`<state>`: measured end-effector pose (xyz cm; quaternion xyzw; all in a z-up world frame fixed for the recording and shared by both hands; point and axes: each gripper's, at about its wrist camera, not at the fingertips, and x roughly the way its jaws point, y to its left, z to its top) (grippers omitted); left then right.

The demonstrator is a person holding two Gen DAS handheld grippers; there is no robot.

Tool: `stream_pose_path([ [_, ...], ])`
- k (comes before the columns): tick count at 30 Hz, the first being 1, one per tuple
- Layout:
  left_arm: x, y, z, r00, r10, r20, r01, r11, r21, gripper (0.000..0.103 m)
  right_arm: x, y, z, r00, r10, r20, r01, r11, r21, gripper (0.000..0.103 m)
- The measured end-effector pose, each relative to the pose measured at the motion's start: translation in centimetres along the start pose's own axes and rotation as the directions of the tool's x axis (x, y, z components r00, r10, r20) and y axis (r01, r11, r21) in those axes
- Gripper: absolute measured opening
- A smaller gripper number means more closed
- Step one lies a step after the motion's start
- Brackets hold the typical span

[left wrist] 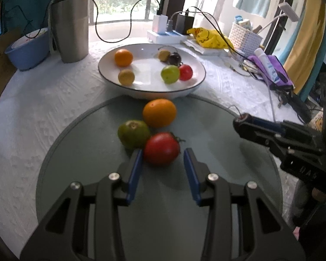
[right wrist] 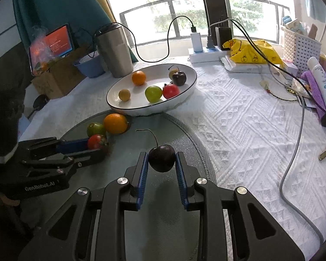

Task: Organize fruits

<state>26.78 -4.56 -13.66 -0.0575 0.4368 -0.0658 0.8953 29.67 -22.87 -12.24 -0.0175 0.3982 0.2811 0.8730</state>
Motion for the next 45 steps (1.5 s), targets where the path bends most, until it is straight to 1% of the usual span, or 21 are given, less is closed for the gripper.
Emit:
stream_pose_path([
  [2, -0.1, -0.1, 0.0, 1.000, -0.001, 0.008, 0.001, 1.000, 0.004, 0.039, -0.1, 0.0, 0.0, 1.000, 0.000, 0.002, 0.000, 1.000, -0.002, 0.028],
  [4, -0.1, -0.1, 0.1, 1.000, 0.002, 0.012, -0.002, 1.000, 0.006, 0.034, -0.1, 0.0, 0.1, 1.000, 0.000, 0.003, 0.000, 1.000, -0.004, 0.028],
  [14, -0.8, -0.5, 0.1, 0.999, -0.040, 0.031, 0.039, 0.999, 0.017, 0.033, -0.5, 0.4, 0.6, 1.000, -0.007, 0.013, 0.008, 1.000, -0.017, 0.028],
  [22, -2.4, -0.5, 0.7, 0.995, -0.064, 0.076, 0.062, 0.998, 0.022, 0.033, -1.1, 0.8, 1.1, 1.000, -0.014, 0.026, 0.015, 0.999, -0.029, 0.028],
  [35, -3.7, 0.9, 3.0, 0.988, -0.072, 0.137, 0.070, 0.997, 0.020, 0.033, -1.1, 1.2, 3.4, 0.999, -0.028, 0.047, 0.030, 0.998, -0.055, 0.028],
  [41, -2.9, 1.9, 4.7, 0.985, -0.078, 0.156, 0.076, 0.997, 0.013, 0.033, -0.3, 1.6, 4.9, 0.999, -0.033, 0.042, 0.036, 0.997, -0.071, 0.028],
  [45, -2.3, 2.6, 5.3, 0.984, -0.087, 0.153, 0.088, 0.996, 0.002, 0.033, 0.4, 1.6, 5.7, 0.999, -0.036, 0.034, 0.038, 0.996, -0.077, 0.028],
])
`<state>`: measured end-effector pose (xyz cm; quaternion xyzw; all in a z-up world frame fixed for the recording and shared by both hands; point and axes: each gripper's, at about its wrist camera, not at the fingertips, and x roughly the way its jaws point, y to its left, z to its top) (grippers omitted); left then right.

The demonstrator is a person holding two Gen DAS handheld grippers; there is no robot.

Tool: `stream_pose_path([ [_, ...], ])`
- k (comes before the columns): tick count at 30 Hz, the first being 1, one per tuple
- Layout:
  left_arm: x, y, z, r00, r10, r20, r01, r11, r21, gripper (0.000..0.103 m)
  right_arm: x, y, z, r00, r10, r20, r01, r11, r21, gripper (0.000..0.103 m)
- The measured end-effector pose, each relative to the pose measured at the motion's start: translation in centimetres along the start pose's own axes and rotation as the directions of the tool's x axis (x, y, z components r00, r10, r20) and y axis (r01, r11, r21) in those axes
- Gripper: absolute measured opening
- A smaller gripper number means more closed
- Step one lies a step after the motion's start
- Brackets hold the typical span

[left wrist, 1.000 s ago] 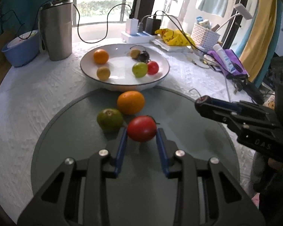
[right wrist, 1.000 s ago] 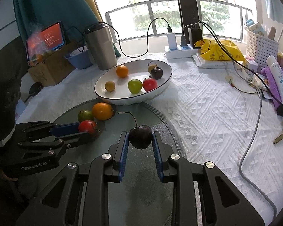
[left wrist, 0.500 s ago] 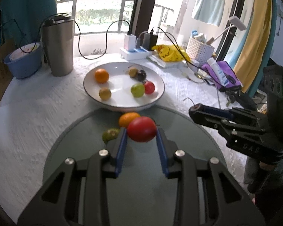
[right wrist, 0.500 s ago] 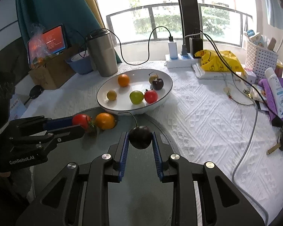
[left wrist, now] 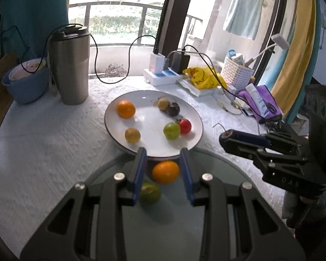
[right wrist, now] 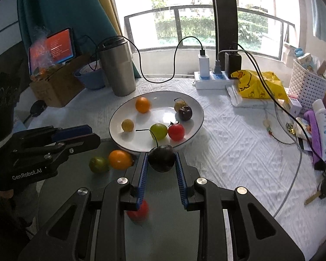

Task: Organize fruits

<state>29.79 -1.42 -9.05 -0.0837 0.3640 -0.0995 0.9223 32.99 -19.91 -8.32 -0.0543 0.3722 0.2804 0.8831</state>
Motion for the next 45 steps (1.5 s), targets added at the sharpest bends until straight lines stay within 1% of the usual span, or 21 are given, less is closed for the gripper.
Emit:
stream_pose_path([
  [3, 0.4, -0.1, -0.4, 1.000, -0.015, -0.018, 0.015, 1.000, -0.001, 0.033, 0.4, -0.4, 0.0, 1.000, -0.003, -0.010, 0.003, 1.000, 0.009, 0.028],
  [8, 0.9, -1.5, -1.5, 0.997, -0.047, -0.058, 0.047, 0.999, 0.002, 0.033, 0.4, -1.6, -1.6, 0.999, -0.020, -0.026, 0.022, 0.998, 0.053, 0.028],
  [15, 1.1, -5.4, -2.7, 0.994, -0.072, -0.087, 0.078, 0.995, 0.057, 0.034, -2.5, -5.7, -5.1, 0.996, -0.087, -0.010, 0.088, 0.981, 0.175, 0.028],
  [21, 1.7, -8.4, -3.3, 0.991, -0.080, -0.111, 0.091, 0.991, 0.094, 0.034, -4.7, -8.3, -7.3, 0.992, -0.126, -0.014, 0.126, 0.969, 0.214, 0.028],
  [24, 2.2, -9.9, -3.5, 0.989, -0.085, -0.122, 0.099, 0.989, 0.114, 0.034, -5.3, -8.9, -8.0, 0.992, -0.125, -0.011, 0.124, 0.967, 0.224, 0.028],
  [26, 2.8, -10.7, -3.5, 0.987, -0.087, -0.134, 0.103, 0.988, 0.118, 0.041, -5.5, -9.1, -8.2, 0.993, -0.121, -0.008, 0.120, 0.967, 0.223, 0.028],
  [28, 3.3, -11.5, -3.4, 0.985, -0.098, -0.143, 0.115, 0.986, 0.121, 0.044, -5.5, -9.3, -8.3, 0.993, -0.117, -0.006, 0.116, 0.969, 0.217, 0.028],
  [31, 4.0, -12.9, -3.1, 0.983, -0.100, -0.151, 0.122, 0.981, 0.147, 0.044, -5.2, -9.6, -8.3, 0.993, -0.118, -0.010, 0.118, 0.971, 0.207, 0.028],
  [33, 4.7, -13.7, -2.8, 0.983, -0.096, -0.156, 0.121, 0.980, 0.160, 0.044, -5.1, -10.0, -8.1, 0.994, -0.106, -0.006, 0.105, 0.971, 0.214, 0.028],
  [45, 8.4, -16.2, -1.3, 0.979, -0.088, -0.181, 0.121, 0.977, 0.176, 0.044, -4.1, -11.8, -6.4, 0.998, -0.057, -0.001, 0.056, 0.979, 0.197, 0.028],
])
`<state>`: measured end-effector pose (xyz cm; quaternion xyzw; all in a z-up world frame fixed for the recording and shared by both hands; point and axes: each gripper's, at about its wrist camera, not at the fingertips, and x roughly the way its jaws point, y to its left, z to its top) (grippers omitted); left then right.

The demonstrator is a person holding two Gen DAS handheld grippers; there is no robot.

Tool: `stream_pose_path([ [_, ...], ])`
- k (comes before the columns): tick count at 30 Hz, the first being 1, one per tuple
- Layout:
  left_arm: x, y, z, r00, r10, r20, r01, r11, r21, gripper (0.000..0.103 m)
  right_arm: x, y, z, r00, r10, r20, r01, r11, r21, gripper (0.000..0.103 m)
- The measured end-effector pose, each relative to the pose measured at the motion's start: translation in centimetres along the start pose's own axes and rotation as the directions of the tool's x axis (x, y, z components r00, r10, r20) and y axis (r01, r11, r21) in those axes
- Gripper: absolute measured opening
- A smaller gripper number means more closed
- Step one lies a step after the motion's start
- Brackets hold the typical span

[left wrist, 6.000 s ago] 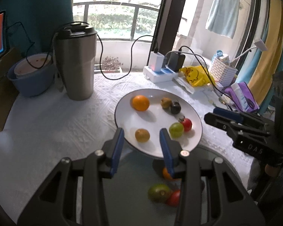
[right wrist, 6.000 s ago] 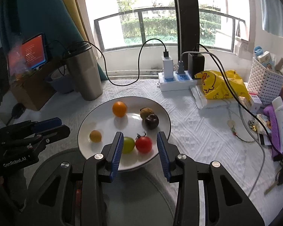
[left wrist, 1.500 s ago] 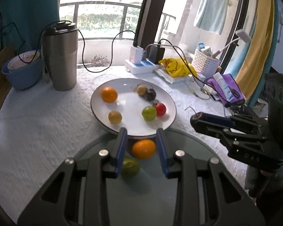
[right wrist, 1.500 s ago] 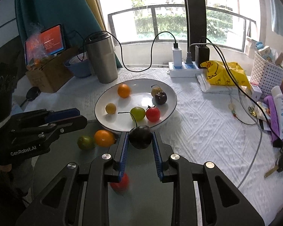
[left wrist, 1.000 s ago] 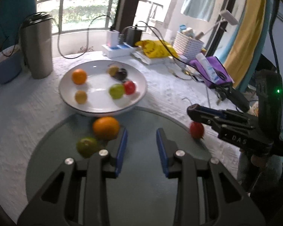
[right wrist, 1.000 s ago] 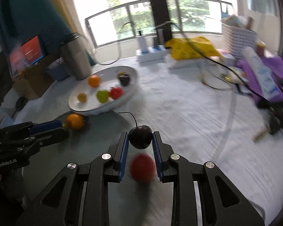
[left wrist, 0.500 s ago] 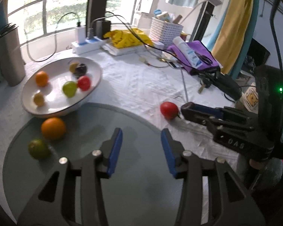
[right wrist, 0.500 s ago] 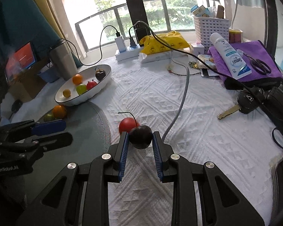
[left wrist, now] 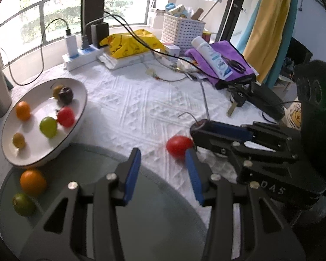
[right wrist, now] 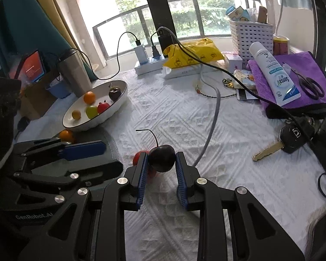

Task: Organize fruits

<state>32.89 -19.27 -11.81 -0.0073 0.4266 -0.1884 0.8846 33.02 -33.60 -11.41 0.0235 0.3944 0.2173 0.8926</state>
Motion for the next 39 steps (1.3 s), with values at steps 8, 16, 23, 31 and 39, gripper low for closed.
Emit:
stream_pose_path([
  [8, 2.0, -1.4, 1.0, 1.000, -0.010, -0.026, 0.011, 1.000, 0.026, 0.045, -0.3, -2.2, 0.1, 1.000, 0.003, 0.016, -0.004, 0.999, 0.040, 0.028],
  [16, 2.8, -1.8, 1.6, 0.998, -0.047, -0.044, 0.048, 0.999, 0.018, 0.045, -0.9, -3.2, 0.3, 0.999, -0.008, 0.033, 0.006, 0.998, 0.060, 0.028],
  [23, 3.5, -1.7, 1.3, 0.994, -0.086, -0.071, 0.085, 0.996, -0.014, 0.040, -1.7, -3.6, 0.1, 0.998, -0.031, 0.045, 0.028, 0.997, 0.068, 0.028],
  [31, 2.7, -1.3, 1.0, 0.994, -0.091, -0.066, 0.090, 0.996, -0.010, 0.034, -2.4, -2.8, 0.4, 0.997, -0.050, 0.053, 0.047, 0.997, 0.056, 0.028],
  [39, -0.8, -0.1, 1.0, 0.997, -0.081, 0.002, 0.081, 0.997, -0.008, 0.034, -3.0, -0.5, 1.2, 0.996, -0.051, 0.072, 0.050, 0.999, 0.018, 0.028],
])
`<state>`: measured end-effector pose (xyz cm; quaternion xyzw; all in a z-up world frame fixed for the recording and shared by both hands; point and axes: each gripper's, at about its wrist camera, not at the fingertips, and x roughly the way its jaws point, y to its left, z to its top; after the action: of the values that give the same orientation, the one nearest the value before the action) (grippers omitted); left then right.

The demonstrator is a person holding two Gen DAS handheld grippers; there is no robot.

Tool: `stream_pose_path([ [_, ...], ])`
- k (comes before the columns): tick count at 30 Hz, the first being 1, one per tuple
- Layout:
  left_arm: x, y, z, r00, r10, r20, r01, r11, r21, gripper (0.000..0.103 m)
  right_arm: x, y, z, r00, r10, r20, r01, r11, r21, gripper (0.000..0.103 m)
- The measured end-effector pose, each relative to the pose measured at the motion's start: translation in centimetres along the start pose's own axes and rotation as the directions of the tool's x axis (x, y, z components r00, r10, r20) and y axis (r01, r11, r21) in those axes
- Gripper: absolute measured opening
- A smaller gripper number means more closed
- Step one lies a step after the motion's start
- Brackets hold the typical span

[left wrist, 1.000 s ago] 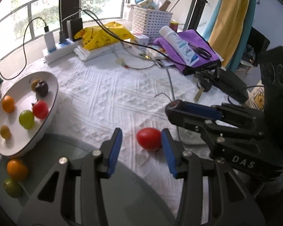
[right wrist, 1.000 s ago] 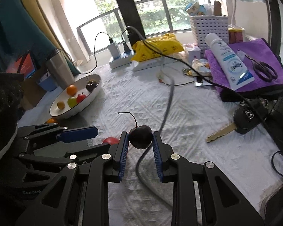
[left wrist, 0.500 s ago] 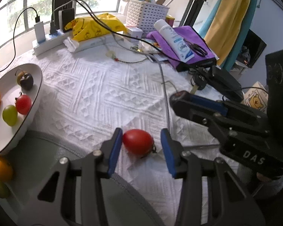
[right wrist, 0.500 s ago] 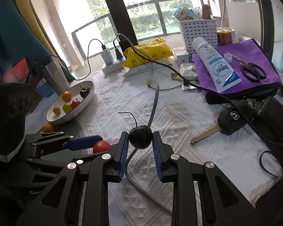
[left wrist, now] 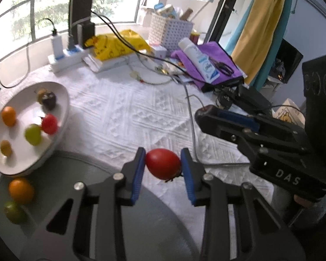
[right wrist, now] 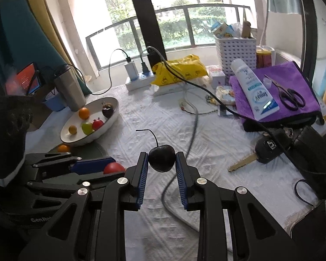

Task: Organize fruits
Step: 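Carry the red tomato and plum into the white bowl and open both tools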

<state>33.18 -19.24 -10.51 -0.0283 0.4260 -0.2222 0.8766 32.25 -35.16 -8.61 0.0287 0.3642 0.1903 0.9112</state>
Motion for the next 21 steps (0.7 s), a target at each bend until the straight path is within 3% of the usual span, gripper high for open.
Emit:
stream_pose_path([
  [11, -5.8, 5.2, -0.8, 0.991, 0.090, 0.101, -0.083, 0.994, -0.066, 0.034, 1.2, 5.0, 1.6, 0.999, 0.036, 0.007, -0.035, 0.996, -0.076, 0.028],
  [21, -9.1, 10.7, -2.1, 0.977, 0.158, 0.144, -0.137, 0.980, -0.145, 0.034, 3.5, 10.0, 2.8, 0.997, 0.078, -0.011, -0.079, 0.986, -0.146, 0.028],
])
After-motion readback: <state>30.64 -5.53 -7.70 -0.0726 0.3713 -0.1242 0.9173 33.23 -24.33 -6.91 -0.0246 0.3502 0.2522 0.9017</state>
